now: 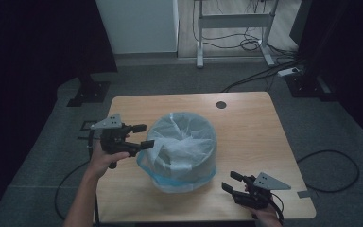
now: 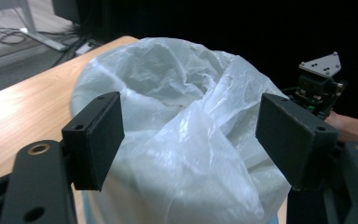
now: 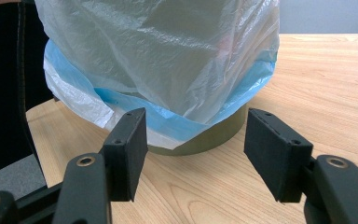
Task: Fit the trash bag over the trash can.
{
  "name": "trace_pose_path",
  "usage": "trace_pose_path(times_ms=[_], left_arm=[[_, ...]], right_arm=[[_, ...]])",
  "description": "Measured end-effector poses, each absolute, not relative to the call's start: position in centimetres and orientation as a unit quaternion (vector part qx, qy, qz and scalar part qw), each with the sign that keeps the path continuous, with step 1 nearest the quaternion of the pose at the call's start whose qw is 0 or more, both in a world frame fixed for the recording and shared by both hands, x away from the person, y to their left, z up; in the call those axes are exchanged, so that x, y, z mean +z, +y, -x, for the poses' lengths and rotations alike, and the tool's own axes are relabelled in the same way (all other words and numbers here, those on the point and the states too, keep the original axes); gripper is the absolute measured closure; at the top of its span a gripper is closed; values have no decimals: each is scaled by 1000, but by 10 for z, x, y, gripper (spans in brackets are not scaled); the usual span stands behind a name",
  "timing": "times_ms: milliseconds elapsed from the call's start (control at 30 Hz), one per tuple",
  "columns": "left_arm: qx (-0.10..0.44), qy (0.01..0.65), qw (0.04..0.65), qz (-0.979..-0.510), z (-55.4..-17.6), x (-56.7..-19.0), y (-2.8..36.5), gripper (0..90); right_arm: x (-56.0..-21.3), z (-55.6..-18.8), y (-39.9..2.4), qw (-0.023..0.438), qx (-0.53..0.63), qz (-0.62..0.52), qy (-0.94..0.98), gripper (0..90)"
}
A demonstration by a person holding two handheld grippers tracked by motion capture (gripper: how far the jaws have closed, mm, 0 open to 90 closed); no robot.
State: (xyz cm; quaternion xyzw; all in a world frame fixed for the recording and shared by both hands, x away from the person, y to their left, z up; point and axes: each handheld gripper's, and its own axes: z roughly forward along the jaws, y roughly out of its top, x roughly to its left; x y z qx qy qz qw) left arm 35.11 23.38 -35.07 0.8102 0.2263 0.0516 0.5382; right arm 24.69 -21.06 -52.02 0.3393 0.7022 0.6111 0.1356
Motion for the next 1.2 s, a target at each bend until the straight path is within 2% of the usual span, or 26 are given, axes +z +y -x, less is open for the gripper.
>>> trace_pose_path(times_ms=[433,733,1200], left_arm=[[35,185,519,-834,-370,-343,202,262],[13,164,467,-869,-381,-350,173,314],[2,151,436,-887,-390,-352,144,336]], right_arm=[[-522,-247,-209,134,611,-342,701,390],[-524,-247,-208,132,608,-342,704,390],[-524,-246,-209,134,609,-343,702,391]])
